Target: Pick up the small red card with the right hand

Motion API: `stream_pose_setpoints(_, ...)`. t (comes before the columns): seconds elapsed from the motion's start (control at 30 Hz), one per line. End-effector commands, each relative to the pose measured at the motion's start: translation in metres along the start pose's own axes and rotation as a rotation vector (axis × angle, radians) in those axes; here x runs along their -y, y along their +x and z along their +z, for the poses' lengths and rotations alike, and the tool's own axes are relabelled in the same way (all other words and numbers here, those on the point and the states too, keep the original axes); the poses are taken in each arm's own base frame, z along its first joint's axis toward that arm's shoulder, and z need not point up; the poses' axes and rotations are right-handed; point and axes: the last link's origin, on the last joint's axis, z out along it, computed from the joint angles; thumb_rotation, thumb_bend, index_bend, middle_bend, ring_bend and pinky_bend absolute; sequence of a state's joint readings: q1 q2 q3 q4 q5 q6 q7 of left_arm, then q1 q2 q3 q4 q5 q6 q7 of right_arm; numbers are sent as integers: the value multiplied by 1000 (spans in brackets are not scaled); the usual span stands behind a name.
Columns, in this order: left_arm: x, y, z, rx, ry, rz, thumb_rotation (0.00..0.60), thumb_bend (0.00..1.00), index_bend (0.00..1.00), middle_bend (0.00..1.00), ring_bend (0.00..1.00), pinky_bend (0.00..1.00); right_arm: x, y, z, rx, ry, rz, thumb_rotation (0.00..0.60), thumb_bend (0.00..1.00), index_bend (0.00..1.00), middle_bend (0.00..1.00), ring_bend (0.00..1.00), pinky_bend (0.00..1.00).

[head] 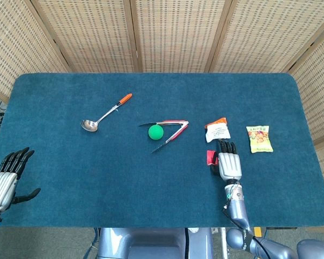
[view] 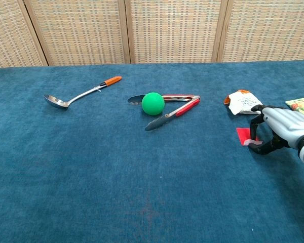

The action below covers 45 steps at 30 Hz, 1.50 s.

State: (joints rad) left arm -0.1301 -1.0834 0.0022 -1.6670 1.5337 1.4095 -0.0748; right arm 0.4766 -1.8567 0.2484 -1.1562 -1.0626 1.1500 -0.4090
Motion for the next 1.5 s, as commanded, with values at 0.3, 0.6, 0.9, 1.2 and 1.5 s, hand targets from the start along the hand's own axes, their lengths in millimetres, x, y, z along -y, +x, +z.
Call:
stream_pose_setpoints(0.3,0,0,0,0,-2,-2,600,223,0,0,0,0,2,2,0,-1,1,3,600,437,576,100,0,0)
stream_pose_setpoints(0.6,0,1,0,-2,-4,-4,600,223,0,0,0,0,5,6,0,-7,7,2,600,436,587,102,0,0)
stream_pose_setpoints(0.9,0,2,0,-6,-6,-7,600,224,0,0,0,0,9,10,0,-12,13,-1,600,434,591,105,0,0)
stream_pose_setpoints(1.2,1,3,0,-12,-4,-11,600,223,0,0,0,0,20,22,5,-37,35,-4,600,437,591,105,0,0)
stream_pose_setpoints(1.5,2,5,-1,-18,-2,-17,600,224,0,0,0,0,35,39,10,-73,62,-12,600,439,591,105,0,0)
